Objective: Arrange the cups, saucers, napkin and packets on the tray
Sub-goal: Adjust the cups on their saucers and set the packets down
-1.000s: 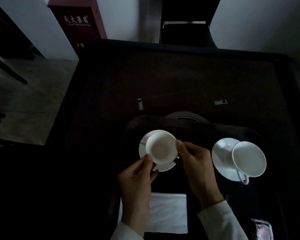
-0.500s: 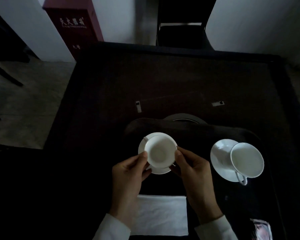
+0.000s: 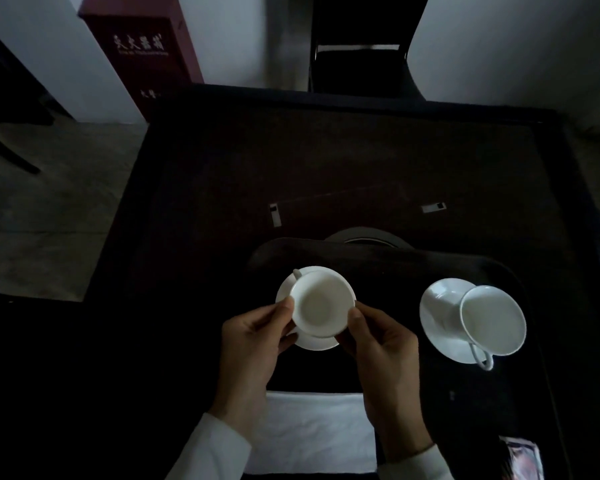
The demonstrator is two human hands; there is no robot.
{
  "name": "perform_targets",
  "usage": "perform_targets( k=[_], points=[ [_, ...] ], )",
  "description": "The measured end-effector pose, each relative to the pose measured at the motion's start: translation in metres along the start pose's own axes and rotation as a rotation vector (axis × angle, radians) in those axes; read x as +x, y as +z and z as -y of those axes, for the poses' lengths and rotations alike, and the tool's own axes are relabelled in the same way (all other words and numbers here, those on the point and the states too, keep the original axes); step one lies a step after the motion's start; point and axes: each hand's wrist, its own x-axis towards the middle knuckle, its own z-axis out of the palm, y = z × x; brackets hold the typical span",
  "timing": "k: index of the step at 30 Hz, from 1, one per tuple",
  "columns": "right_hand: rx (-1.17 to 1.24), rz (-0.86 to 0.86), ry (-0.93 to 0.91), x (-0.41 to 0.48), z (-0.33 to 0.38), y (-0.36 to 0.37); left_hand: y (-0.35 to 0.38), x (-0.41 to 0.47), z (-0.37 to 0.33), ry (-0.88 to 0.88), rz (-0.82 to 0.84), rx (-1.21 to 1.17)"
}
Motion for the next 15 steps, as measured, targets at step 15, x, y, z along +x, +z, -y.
perform_targets(
  k=[15],
  points=[
    [0.090, -0.156, 0.039, -0.019, -0.012, 0.016, -0.005, 0.018, -0.008, 0.020, 0.070, 0.123]
  ],
)
